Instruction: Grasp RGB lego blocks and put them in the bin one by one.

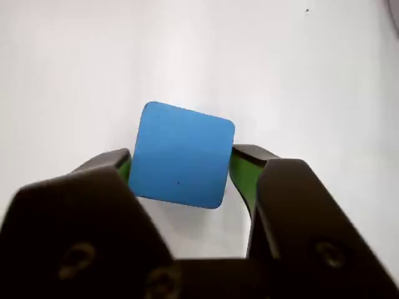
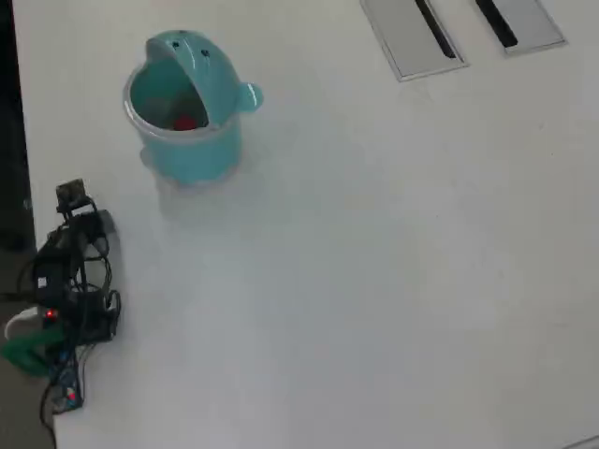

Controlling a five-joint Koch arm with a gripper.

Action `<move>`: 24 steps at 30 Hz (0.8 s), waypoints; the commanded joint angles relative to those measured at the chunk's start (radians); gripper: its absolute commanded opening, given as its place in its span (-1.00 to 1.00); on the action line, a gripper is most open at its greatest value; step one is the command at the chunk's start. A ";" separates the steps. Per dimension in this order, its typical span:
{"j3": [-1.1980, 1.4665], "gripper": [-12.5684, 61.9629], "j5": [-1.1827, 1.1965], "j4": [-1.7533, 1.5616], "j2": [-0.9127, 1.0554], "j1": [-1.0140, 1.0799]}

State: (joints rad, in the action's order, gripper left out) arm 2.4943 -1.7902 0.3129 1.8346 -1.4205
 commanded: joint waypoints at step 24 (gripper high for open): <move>-0.528 -0.52 0.084 0.097 0.225 0.114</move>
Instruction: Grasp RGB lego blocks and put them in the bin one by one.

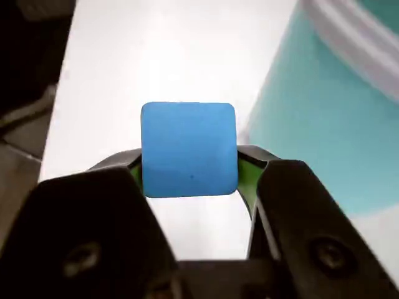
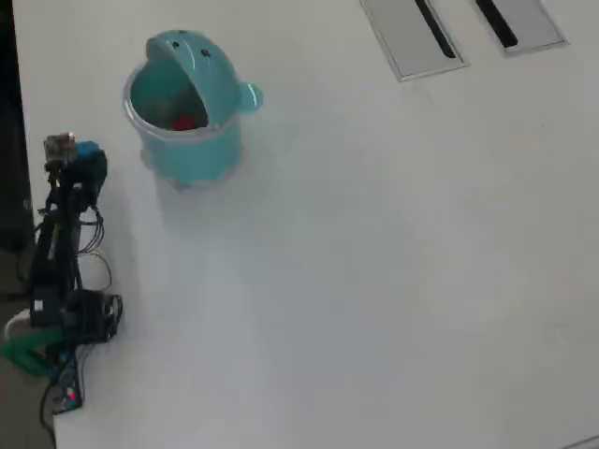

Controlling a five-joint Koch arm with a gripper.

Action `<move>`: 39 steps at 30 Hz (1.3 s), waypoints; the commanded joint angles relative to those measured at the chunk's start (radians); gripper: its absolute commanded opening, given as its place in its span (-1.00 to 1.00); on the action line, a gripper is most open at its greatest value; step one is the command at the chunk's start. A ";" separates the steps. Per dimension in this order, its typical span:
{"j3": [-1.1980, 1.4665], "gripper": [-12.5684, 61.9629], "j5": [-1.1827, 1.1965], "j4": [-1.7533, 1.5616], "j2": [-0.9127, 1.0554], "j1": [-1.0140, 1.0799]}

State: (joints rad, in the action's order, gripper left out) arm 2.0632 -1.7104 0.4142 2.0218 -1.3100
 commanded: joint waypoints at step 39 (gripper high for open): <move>-1.235 0.21 0.032 0.199 -0.577 0.276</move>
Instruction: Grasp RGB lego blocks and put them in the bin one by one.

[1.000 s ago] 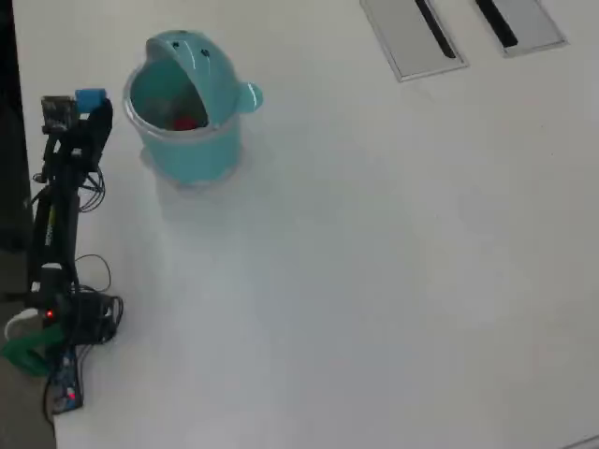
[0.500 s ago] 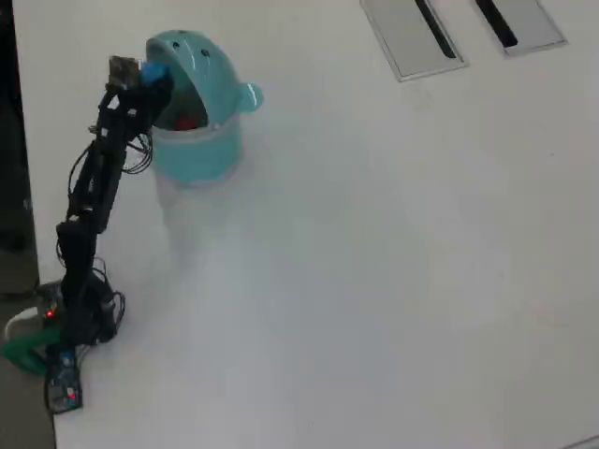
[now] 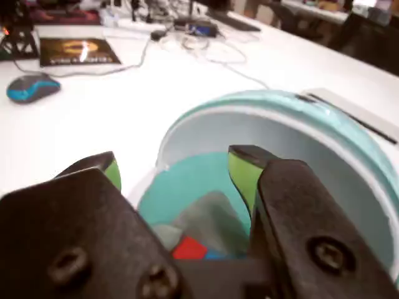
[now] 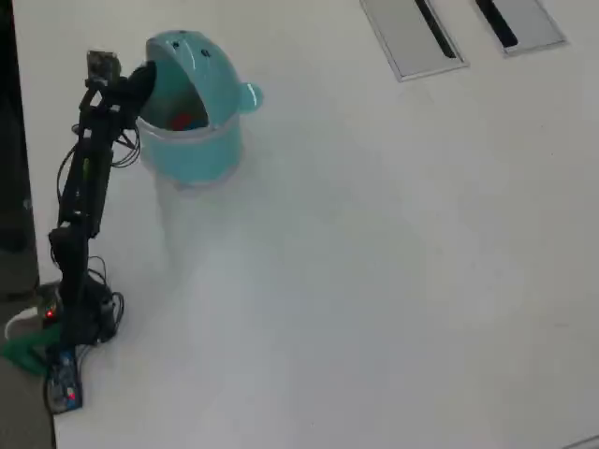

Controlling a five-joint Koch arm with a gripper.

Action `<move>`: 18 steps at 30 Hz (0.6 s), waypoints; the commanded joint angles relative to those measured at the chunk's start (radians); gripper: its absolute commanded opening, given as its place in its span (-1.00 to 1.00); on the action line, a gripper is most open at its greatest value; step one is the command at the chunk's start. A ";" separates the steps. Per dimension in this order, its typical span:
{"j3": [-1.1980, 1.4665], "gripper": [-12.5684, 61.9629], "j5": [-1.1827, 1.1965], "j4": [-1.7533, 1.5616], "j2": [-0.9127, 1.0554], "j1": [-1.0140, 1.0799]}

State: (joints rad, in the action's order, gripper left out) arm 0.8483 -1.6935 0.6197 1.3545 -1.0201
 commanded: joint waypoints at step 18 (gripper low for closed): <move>0.870 0.21 0.278 -0.428 0.761 0.176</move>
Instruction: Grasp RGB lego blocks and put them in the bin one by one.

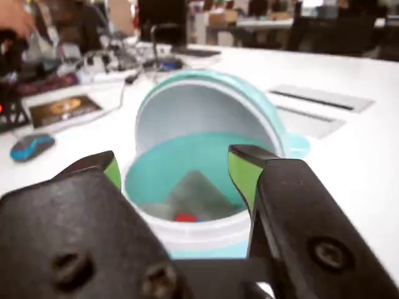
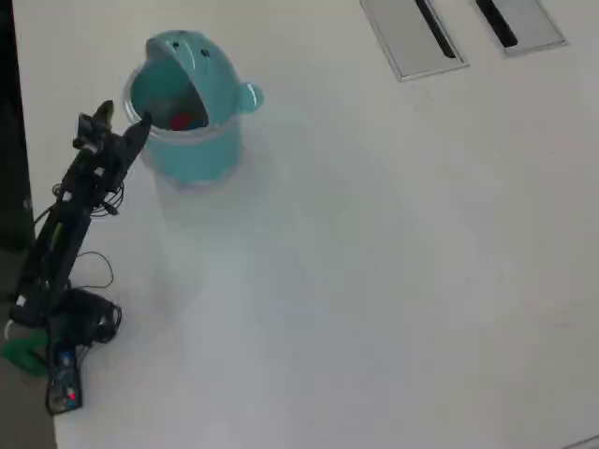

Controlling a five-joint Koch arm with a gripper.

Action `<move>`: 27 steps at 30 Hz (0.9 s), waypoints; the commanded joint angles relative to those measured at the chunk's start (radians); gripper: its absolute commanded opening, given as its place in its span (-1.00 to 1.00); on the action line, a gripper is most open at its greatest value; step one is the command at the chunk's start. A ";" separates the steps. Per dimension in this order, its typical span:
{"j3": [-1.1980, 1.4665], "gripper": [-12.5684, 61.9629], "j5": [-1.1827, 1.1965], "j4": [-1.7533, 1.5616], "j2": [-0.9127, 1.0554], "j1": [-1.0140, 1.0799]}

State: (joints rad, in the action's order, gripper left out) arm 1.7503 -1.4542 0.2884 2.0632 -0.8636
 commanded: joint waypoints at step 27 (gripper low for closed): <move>0.245 0.21 0.761 -0.322 0.295 0.370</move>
State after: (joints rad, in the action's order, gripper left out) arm 2.0295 -0.7517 0.0874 2.2887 -0.5231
